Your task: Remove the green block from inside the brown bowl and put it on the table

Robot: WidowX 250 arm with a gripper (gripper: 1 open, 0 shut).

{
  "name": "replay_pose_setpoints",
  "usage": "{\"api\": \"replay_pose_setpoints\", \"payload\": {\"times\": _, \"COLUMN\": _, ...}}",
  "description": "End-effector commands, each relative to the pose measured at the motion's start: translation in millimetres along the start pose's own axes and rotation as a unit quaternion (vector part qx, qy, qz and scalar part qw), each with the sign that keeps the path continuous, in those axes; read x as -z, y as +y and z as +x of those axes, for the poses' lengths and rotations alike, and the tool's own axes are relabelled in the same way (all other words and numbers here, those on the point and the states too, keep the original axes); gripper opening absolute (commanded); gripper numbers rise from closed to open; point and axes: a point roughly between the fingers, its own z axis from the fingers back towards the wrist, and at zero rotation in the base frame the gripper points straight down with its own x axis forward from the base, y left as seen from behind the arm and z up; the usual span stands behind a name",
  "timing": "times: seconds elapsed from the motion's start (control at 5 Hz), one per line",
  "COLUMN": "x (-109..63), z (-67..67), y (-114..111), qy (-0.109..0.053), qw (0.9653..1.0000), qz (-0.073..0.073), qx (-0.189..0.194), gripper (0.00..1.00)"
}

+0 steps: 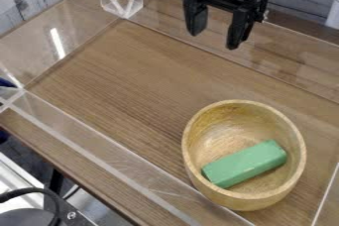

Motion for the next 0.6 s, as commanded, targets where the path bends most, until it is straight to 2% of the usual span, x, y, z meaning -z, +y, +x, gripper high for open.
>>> {"api": "replay_pose_setpoints", "payload": {"times": 0.0, "x": 8.0, "z": -8.8, "y": -10, "qy": 0.006, "qw": 0.9998, "qz": -0.002, "qx": 0.016, "gripper": 1.0}}
{"api": "replay_pose_setpoints", "payload": {"times": 0.2, "x": 27.6, "z": -23.8, "y": -22, "qy": 0.013, "qw": 0.9987, "qz": -0.006, "qx": 0.048, "gripper": 1.0}}
{"api": "replay_pose_setpoints", "payload": {"times": 0.4, "x": 49.8, "z": -35.0, "y": -37, "qy": 0.012, "qw": 0.9953, "qz": -0.01, "qx": 0.096, "gripper": 1.0}}
